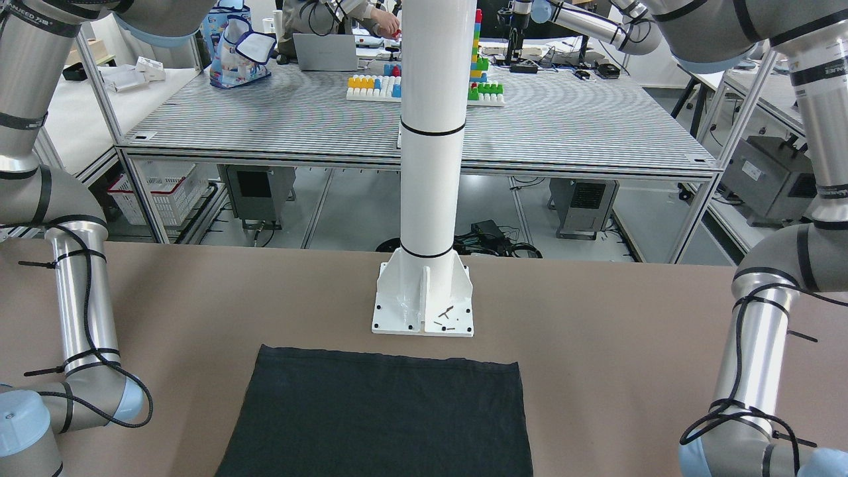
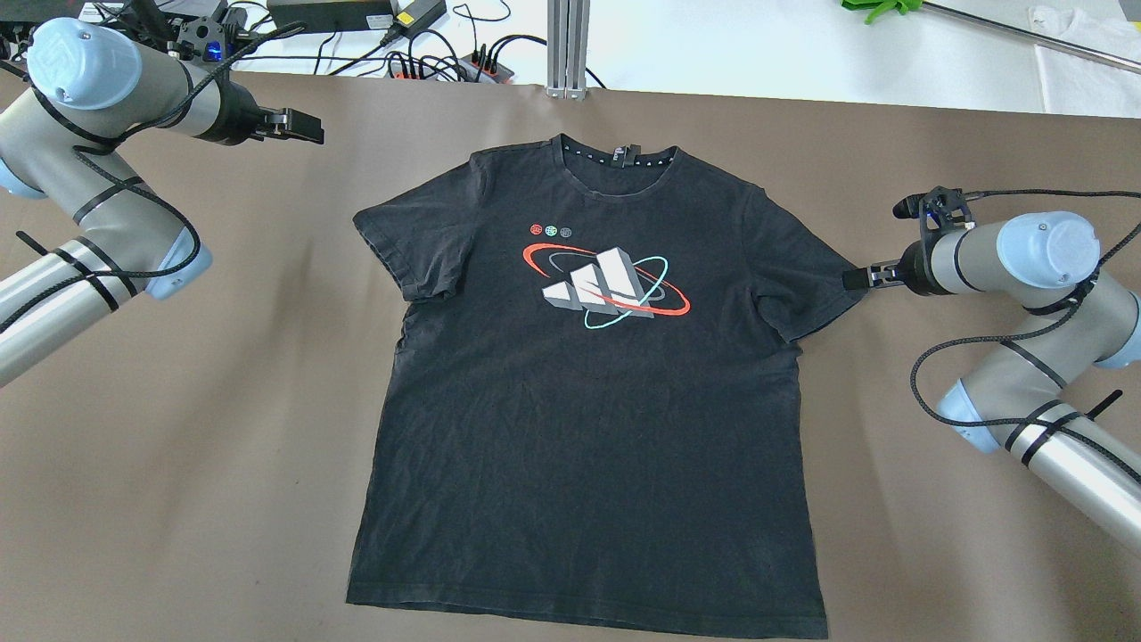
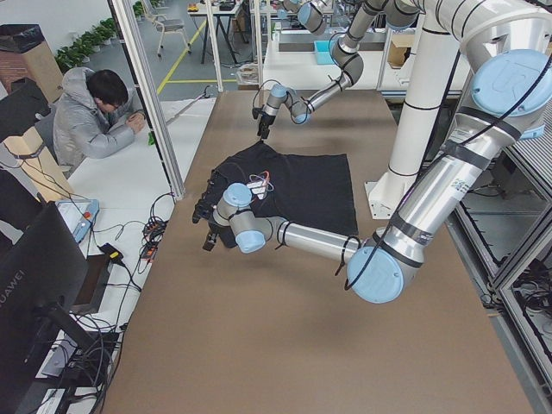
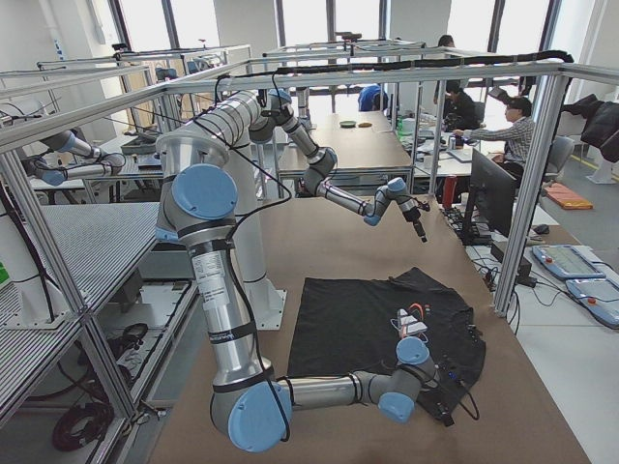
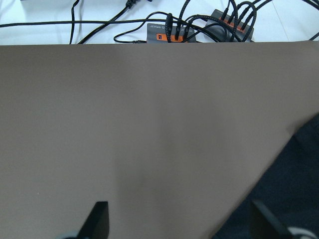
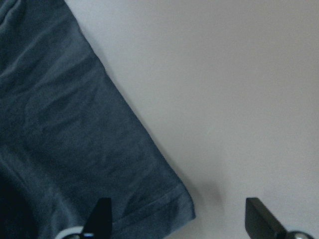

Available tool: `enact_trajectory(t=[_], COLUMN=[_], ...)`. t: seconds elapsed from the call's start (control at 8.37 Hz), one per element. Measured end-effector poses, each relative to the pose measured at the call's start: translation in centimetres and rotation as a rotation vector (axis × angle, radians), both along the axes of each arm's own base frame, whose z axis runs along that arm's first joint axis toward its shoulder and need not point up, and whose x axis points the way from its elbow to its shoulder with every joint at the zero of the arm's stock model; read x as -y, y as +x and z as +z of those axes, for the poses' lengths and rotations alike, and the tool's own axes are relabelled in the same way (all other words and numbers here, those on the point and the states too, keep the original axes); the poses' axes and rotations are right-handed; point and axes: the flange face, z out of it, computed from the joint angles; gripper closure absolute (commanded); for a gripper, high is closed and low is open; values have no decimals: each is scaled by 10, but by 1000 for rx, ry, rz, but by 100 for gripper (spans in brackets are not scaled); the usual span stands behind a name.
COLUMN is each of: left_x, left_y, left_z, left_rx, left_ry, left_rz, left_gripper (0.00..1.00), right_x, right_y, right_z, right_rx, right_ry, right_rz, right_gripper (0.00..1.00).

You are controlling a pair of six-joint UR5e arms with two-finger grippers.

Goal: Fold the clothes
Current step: 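Grasp the sleeve nearest the right gripper and fold it inward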

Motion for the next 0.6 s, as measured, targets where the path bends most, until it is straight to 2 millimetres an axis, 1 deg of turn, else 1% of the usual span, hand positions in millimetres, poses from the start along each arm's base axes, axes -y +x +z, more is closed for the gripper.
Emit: enact_trajectory(t=[0.12,0.24,0.36,0.6], left_x=[0,0,0,0], left_y=[0,0,0,0], left_z=[0,-1,-1,-2], left_rx=[0,-1,-1,-1], left_ry=[0,1,1,2], left_rz=[0,0,0,0], left_gripper=[0,0,0,0], right_x=[0,0,-1,0], right_y=[0,0,0,0], right_z=[6,13,18,20], right_rx=[-1,0,1,8], right_ry=[-2,-1,1,-3], right_rz=[0,0,1,8], right_gripper=[10,22,37,65])
